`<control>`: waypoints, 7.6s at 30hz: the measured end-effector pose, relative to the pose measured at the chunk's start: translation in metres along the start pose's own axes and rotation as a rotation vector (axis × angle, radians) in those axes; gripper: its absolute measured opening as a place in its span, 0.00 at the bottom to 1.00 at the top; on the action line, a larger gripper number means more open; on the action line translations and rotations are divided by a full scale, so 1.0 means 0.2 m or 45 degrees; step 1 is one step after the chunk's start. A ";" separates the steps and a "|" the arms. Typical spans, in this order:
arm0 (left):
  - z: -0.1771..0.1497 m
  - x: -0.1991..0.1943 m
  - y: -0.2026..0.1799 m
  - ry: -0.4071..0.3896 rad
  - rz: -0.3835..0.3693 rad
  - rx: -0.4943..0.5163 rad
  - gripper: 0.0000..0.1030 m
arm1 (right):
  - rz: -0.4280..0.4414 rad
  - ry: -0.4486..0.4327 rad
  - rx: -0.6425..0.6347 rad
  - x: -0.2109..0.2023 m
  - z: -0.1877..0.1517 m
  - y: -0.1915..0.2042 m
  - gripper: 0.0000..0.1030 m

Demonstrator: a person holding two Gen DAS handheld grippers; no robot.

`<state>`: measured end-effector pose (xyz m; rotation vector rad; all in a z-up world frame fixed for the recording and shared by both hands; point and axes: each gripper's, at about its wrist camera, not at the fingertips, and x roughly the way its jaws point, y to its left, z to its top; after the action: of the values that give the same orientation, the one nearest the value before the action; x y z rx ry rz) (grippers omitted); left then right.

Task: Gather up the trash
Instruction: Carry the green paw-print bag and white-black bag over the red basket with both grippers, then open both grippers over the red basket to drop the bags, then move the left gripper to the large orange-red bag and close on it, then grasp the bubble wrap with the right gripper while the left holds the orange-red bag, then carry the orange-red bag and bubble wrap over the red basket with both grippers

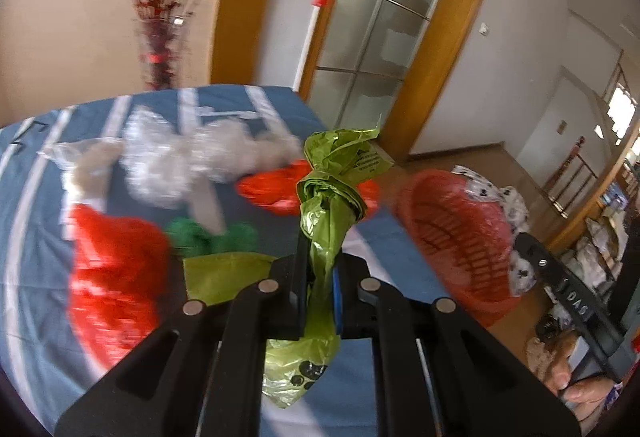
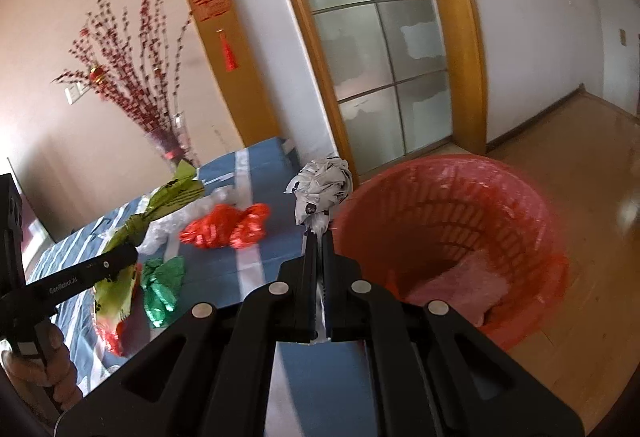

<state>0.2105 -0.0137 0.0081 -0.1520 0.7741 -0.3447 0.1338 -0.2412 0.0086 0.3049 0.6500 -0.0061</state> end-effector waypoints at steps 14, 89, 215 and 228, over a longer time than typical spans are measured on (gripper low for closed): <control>-0.02 0.31 -0.51 0.107 -0.190 0.102 0.11 | -0.142 -0.065 0.123 -0.06 0.06 -0.37 0.03; -0.26 0.02 0.67 0.083 0.474 -0.276 0.70 | -0.116 -0.015 -0.152 -0.02 -0.11 0.08 0.89; 0.02 0.06 -0.35 -0.013 -0.094 0.101 0.21 | -0.083 -0.169 0.062 -0.20 0.28 -0.15 0.08; -0.01 0.33 -0.64 0.088 -0.175 0.164 0.21 | -0.147 -0.139 0.178 -0.12 0.25 -0.43 0.08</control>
<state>0.2218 -0.1564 -0.0037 -0.0728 0.8089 -0.5310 0.1345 -0.3392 0.0368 0.3989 0.5589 -0.1786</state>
